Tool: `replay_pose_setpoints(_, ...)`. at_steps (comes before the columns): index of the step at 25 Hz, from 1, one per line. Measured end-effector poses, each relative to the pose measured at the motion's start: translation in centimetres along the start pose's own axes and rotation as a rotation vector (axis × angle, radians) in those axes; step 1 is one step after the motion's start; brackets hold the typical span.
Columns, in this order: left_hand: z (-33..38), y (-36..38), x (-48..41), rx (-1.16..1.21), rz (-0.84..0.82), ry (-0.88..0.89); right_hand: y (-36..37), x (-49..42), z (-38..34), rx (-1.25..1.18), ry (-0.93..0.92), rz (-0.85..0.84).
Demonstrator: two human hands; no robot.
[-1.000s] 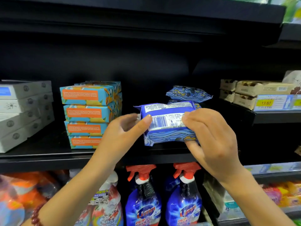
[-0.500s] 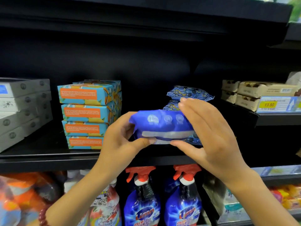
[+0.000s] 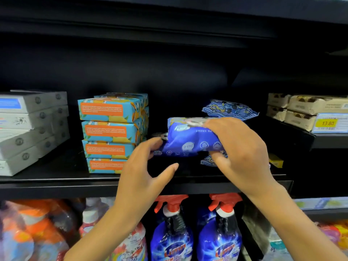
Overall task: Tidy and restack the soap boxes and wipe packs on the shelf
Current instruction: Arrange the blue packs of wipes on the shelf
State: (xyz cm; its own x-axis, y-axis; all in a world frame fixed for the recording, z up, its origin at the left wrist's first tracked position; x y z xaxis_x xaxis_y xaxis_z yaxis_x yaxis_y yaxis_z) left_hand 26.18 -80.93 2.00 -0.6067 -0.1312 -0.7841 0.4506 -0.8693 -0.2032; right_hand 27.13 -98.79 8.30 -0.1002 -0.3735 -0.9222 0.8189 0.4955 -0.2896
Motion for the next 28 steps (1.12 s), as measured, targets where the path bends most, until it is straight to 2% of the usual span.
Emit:
replay_pose_setpoints(3,-0.2,0.9,0.8,-0.260,-0.145,0.036,2.3,-1.9,0.1,0.048,0.045,-0.081)
replay_pose_setpoints(6,-0.7,1.4,0.6,-0.361,-0.249,0.006,5.5,-3.5,-1.0,0.074,-0.005,-0.233)
replay_pose_setpoints(12,-1.3,1.3,0.4,-0.322,-0.267,-0.029,10.1,-4.3,-2.3,0.178,-0.010,-0.535)
replay_pose_setpoints(15,-1.4,1.3,0.4,-0.329,-0.270,-0.036,10.5,-3.1,-2.0,0.110,-0.004,-0.634)
replay_pose_setpoints(18,-1.4,1.4,0.4,-0.333,-0.273,-0.045,10.2,-2.0,-1.7,0.054,-0.017,-0.649)
replay_pose_setpoints(25,-1.1,1.4,0.4,-0.342,-0.282,-0.067,10.1,-1.5,-2.2,0.095,0.019,-0.544)
replay_pose_setpoints(28,-1.2,1.4,0.4,-0.343,-0.283,-0.078,6.7,-0.5,-1.0,0.025,0.076,-0.364)
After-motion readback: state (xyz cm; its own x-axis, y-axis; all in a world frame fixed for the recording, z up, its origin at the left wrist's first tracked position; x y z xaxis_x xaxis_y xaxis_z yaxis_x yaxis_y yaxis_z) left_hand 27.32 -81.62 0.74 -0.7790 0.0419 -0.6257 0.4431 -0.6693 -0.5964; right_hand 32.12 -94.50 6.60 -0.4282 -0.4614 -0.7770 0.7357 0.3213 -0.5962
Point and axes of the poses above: each hand's wrist, its own x-axis away from the middle knuckle, its own y-axis out of the palm, z = x × y, the point moved 7 cm from there along -x, towards the middle knuckle, and after that the axes turned 10 degrees about x, right-handed, at the moved point
